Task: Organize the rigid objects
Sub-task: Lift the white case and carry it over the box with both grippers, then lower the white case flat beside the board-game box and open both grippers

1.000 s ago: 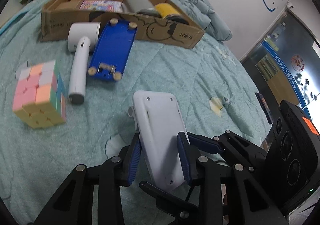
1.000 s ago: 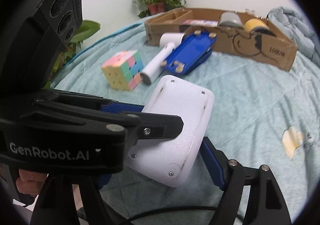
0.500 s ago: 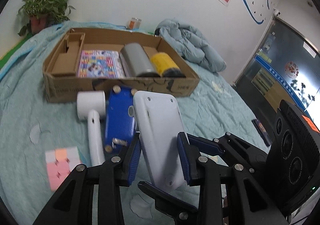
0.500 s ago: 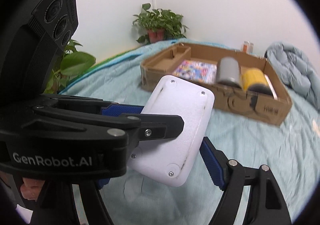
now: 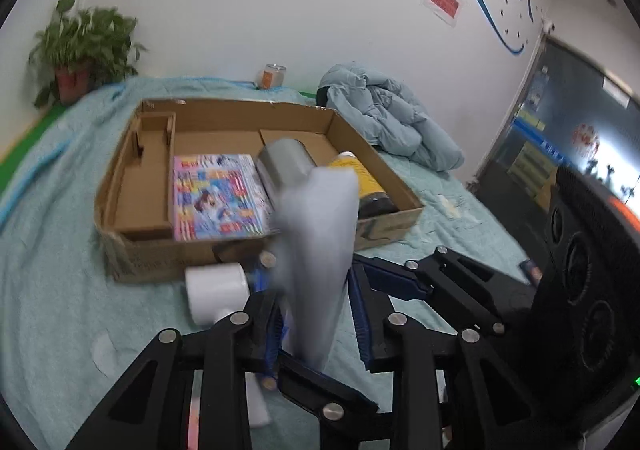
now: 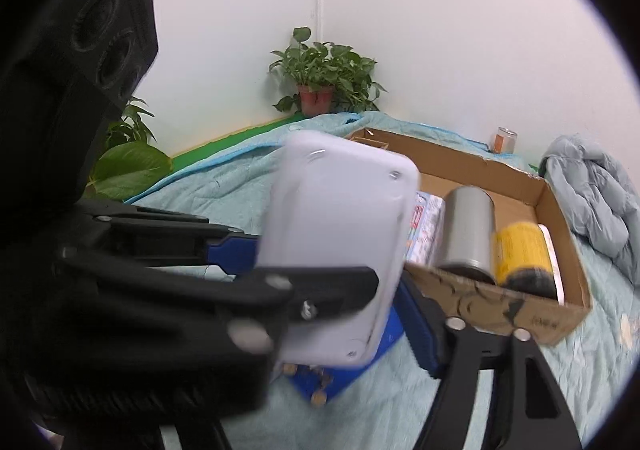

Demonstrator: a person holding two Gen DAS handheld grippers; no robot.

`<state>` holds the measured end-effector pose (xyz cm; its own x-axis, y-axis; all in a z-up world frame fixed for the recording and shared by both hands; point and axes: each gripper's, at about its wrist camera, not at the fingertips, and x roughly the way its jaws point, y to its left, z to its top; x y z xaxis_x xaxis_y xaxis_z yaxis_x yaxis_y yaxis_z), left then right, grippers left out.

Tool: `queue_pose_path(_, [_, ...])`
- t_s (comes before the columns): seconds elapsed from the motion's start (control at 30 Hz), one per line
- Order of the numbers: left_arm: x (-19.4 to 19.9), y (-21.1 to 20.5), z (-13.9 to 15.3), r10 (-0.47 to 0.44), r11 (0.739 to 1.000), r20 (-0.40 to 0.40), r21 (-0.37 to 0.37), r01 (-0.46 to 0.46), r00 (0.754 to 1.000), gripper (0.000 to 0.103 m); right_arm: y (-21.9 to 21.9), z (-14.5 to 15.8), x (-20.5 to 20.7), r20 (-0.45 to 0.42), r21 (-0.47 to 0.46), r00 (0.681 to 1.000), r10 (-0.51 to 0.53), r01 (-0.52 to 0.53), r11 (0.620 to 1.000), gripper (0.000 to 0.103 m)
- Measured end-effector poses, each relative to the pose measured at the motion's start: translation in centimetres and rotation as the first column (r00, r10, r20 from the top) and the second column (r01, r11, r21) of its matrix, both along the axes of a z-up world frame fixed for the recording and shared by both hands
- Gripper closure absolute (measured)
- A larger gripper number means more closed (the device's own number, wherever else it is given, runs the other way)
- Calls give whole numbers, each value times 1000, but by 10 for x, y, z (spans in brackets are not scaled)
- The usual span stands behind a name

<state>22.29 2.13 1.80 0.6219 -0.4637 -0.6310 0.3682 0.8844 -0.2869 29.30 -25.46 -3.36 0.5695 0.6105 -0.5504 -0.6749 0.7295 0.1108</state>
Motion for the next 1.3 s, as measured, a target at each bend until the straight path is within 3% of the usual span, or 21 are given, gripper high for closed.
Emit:
queue_pose_path(0.5, [113, 21, 9, -34, 999, -59, -24, 33, 998, 81, 26, 11, 89, -76, -36, 997, 28, -31, 999, 44])
queue_pose_path(0.73, [182, 34, -4, -58, 997, -159, -50, 50, 986, 80, 43, 6, 142, -209, -44, 978, 29, -39, 998, 44])
queue_pose_path(0.93, [224, 40, -45, -64, 997, -269, -49, 53, 961, 80, 55, -30, 179, -435, -33, 900, 7, -24, 999, 44])
queue_pose_path(1.1, [249, 56, -68, -9, 999, -303, -45, -5, 953, 75, 57, -61, 195, -604, -20, 797, -10, -3, 1000, 44])
queue_pose_path(1.2, [255, 66, -74, 10, 998, -307, -50, -27, 952, 57, 55, -67, 196, -614, -29, 789, -25, 9, 1000, 44])
queue_pose_path(1.3, [257, 75, -75, 28, 998, -284, -46, -43, 958, 57, 53, -68, 196, -625, -10, 781, -16, 13, 1000, 42])
